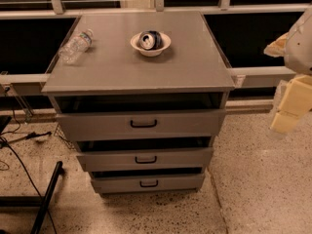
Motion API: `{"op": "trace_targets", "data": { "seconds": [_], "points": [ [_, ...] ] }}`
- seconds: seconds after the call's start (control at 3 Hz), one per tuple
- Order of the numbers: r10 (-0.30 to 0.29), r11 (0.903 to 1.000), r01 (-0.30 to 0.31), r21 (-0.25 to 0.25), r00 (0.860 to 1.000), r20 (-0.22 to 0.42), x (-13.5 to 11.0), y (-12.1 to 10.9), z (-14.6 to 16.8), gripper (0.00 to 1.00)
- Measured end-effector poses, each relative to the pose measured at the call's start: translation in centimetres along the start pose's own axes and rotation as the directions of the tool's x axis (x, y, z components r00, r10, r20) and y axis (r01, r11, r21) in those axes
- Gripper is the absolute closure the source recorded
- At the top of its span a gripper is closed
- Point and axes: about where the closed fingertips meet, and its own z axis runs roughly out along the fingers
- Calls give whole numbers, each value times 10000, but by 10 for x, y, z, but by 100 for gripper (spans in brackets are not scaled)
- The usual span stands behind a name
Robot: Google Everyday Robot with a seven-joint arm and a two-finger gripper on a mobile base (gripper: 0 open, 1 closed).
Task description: Open bottom drawer
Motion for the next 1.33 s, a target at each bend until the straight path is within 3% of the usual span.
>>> {"op": "trace_targets", "data": {
  "seconds": [0.33,0.67,1.0,1.33],
  "points": [
    [41,10000,-41,6,10000,24,0,1,0,0],
    [1000,9946,-968,-371,9902,976,-10,35,35,0],
    [1740,9835,-1603,-834,9646,1984,-40,74,78,0],
    [1718,9797,-1392,-1441,9539,2459,-90,129,161,0]
  ]
}}
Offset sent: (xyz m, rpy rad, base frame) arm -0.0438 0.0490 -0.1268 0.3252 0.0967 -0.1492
